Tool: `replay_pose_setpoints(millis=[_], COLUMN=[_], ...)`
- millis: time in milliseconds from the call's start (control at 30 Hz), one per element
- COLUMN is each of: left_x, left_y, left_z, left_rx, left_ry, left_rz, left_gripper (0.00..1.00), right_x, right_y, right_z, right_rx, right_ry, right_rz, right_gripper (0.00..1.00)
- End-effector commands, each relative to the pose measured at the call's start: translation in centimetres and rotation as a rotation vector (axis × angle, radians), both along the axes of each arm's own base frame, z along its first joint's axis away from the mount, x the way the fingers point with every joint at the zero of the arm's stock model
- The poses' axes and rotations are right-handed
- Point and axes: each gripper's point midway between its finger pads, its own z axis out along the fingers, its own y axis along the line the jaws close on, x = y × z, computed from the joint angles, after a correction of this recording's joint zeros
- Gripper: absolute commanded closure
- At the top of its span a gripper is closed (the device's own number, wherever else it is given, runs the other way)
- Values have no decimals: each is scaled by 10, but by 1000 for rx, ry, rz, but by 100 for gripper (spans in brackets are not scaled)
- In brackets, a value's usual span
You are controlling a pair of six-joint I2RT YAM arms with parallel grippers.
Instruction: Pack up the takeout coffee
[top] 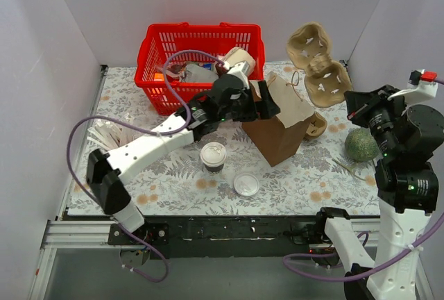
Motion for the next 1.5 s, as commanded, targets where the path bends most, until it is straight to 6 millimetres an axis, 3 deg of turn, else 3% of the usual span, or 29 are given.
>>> replay_pose_setpoints(millis=[0,67,200,233,267,367,467,567,700,867,1033,1100,1133,1167,1233,1267,1400,1467], left_x=[24,28,33,31,32,24,6,-8,-17,-44,-65,-64,-63,-64,-61,-62,-57,-54], left_y=[-9,-6,-10,-11,-9,-9,-15,-11,8,27,30,28,25,22,17,15,9,13], left_z=[-7,-38,-55,-51,-52,-48,-38,-29,-38,-46,-55,-56,-55,-54,-43,-40,-3,10], left_rx=[159,286,349,353,359,372,345,341,373,419,409,399,390,383,350,344,263,254], left_ry=[-40,-18,3,0,-1,-10,-11,-25,27,92,143,144,140,136,106,93,-17,-74], left_rz=[210,285,344,347,375,392,364,406,474,486,438,448,440,432,406,392,330,317], left_gripper=[2,6,33,39,56,71,75,77,80,81,74,52,49,37,29,17,3,2], right_x=[2,0,8,10,13,10,5,6,6,3,4,5,5,5,2,0,-6,-15], right_y=[-20,-21,-6,-1,2,19,39,41,41,42,49,50,49,45,42,42,43,48], right_z=[19,20,10,5,1,-1,0,-3,-2,3,1,0,1,2,7,10,15,16], right_rx=[-2,-11,-14,-10,-4,21,39,49,45,34,28,27,22,14,-2,-7,-7,-10], right_ry=[-77,-86,-78,-64,-54,-57,-61,-46,-48,-64,-39,-30,-31,-34,-37,-44,-33,-1], right_rz=[-118,-117,-27,-2,19,116,238,244,247,257,302,308,301,281,265,261,268,305], right_gripper=[99,99,99,99,99,99,99,99,99,99,99,99,99,99,99,99,99,99])
